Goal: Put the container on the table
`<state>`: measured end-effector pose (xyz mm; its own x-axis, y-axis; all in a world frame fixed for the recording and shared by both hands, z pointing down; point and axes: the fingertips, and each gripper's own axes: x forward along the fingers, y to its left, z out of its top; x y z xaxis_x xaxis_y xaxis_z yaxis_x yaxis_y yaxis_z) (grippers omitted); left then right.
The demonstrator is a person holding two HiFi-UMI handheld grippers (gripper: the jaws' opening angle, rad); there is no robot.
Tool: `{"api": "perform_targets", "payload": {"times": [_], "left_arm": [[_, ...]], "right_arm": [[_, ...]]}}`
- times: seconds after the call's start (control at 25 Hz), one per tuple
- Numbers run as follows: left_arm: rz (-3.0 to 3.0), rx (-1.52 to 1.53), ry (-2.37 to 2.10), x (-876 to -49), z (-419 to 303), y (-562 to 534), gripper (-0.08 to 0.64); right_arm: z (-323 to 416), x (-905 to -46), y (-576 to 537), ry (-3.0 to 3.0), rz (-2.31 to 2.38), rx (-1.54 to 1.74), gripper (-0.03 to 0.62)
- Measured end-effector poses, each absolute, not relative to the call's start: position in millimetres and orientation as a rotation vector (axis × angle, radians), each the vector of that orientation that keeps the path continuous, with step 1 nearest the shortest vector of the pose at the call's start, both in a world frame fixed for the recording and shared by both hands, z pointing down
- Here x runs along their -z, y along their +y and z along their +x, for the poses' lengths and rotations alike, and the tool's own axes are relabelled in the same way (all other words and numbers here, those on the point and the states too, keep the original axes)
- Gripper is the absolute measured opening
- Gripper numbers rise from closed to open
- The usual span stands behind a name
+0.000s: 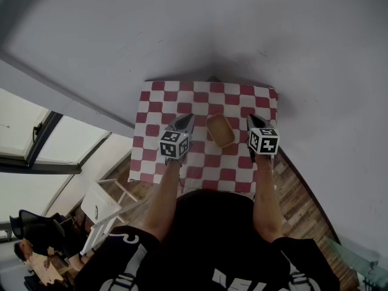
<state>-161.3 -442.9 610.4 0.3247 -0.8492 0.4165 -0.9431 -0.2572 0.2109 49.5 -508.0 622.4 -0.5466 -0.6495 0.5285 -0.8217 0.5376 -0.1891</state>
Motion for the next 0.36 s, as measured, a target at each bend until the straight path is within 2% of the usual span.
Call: {"api": "perform_targets", "payload": {"times": [0.36], "left_arm": [[2.171,-0.309,-1.585,-612.9,-163.4,-441.7,0.025]], "right_arm": [[48.6,-623.4,-506.3,-2.379,1.196,-0.603,0.015]]}}
